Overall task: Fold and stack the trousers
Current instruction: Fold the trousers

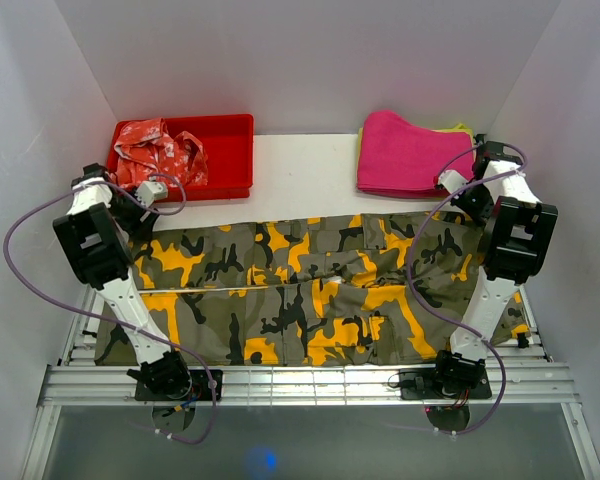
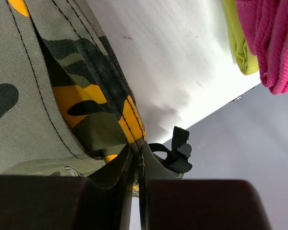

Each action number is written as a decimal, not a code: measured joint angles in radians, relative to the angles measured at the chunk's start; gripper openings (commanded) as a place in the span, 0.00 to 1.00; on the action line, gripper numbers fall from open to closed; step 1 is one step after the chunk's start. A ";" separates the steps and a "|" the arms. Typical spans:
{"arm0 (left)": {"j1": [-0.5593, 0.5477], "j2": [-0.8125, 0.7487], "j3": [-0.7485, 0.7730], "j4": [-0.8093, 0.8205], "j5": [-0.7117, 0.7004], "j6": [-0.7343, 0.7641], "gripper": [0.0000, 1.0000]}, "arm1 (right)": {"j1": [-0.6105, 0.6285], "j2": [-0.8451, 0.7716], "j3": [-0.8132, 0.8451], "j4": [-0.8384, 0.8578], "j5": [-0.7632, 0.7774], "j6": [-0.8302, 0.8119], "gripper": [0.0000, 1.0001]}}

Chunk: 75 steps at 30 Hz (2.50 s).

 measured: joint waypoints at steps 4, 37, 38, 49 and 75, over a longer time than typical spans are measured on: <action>-0.001 -0.044 -0.077 0.016 0.006 0.020 0.45 | 0.000 0.000 0.000 -0.001 -0.001 0.000 0.08; 0.349 -0.648 -0.402 -0.039 0.304 0.014 0.00 | -0.105 -0.507 -0.229 -0.032 -0.277 -0.085 0.08; 0.387 -0.689 -0.439 -0.063 0.311 0.054 0.00 | -0.121 -0.555 -0.282 -0.026 -0.286 -0.107 0.08; 0.628 -0.721 -0.764 -0.279 0.141 0.431 0.00 | -0.314 -0.895 -0.843 -0.029 -0.264 -0.537 0.08; 0.203 -0.243 -0.389 -0.074 -0.021 -0.333 0.00 | -0.187 -0.418 -0.628 0.065 -0.176 -0.211 0.08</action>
